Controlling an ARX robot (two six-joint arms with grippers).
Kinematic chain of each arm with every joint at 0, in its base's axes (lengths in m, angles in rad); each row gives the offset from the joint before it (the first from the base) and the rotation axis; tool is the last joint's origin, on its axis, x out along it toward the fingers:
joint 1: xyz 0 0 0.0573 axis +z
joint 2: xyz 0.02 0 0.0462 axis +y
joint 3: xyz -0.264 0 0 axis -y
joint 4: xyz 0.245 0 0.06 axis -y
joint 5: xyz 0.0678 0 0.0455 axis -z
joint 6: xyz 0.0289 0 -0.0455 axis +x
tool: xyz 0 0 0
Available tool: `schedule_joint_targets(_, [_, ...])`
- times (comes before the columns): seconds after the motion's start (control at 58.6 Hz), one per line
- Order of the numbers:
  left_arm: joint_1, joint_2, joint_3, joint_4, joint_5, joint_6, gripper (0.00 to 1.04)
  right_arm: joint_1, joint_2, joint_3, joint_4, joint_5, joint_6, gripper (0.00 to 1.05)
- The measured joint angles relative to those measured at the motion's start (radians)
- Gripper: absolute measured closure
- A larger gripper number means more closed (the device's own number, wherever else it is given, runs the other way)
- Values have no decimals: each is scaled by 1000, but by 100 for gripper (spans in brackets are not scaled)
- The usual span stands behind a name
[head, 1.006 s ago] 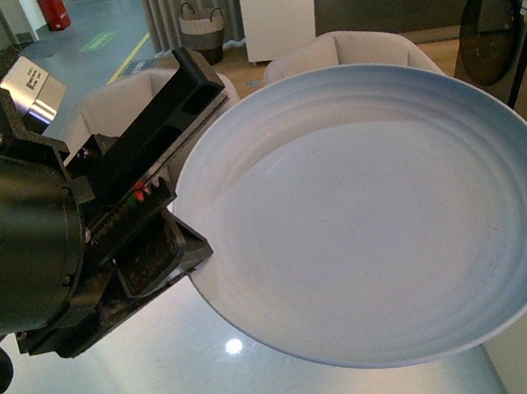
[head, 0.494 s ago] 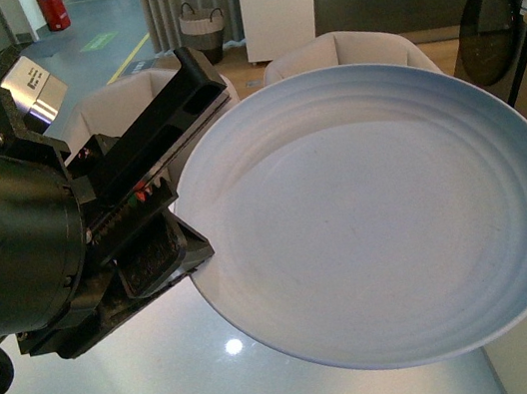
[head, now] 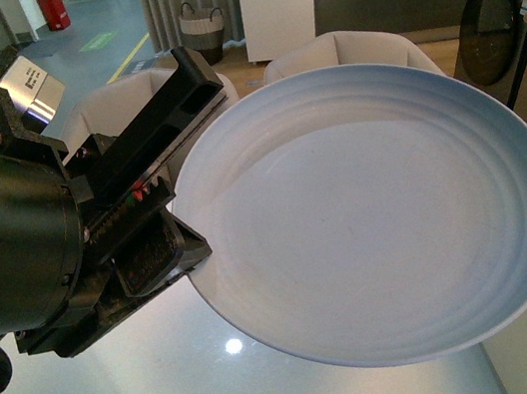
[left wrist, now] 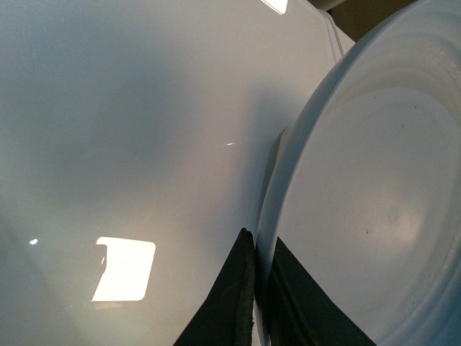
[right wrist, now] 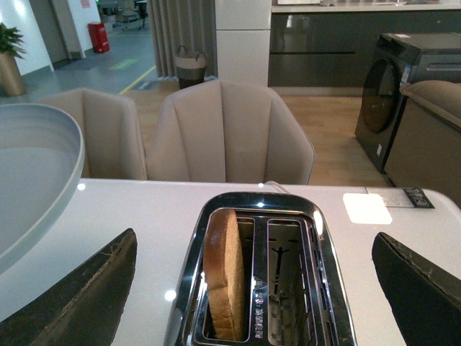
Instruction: Left arm holds plate, right arm toasts bread
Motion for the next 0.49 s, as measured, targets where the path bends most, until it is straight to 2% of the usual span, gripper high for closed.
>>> schedule_joint_targets(0.051, [-10,3,33,-97,-110,-34,101,0,0,0,0,0,0,9])
schedule_joint_targets(0.119, [-10,3,43,-142,-172,-57,101,0,0,0,0,0,0,9])
schedule_joint_targets(0.341, [4,5,55,-147,-158,-102,101,0,0,0,0,0,0,9])
schedule_joint_targets(0.494, [78,5,58,-140,-122,-106,101,0,0,0,0,0,0,9])
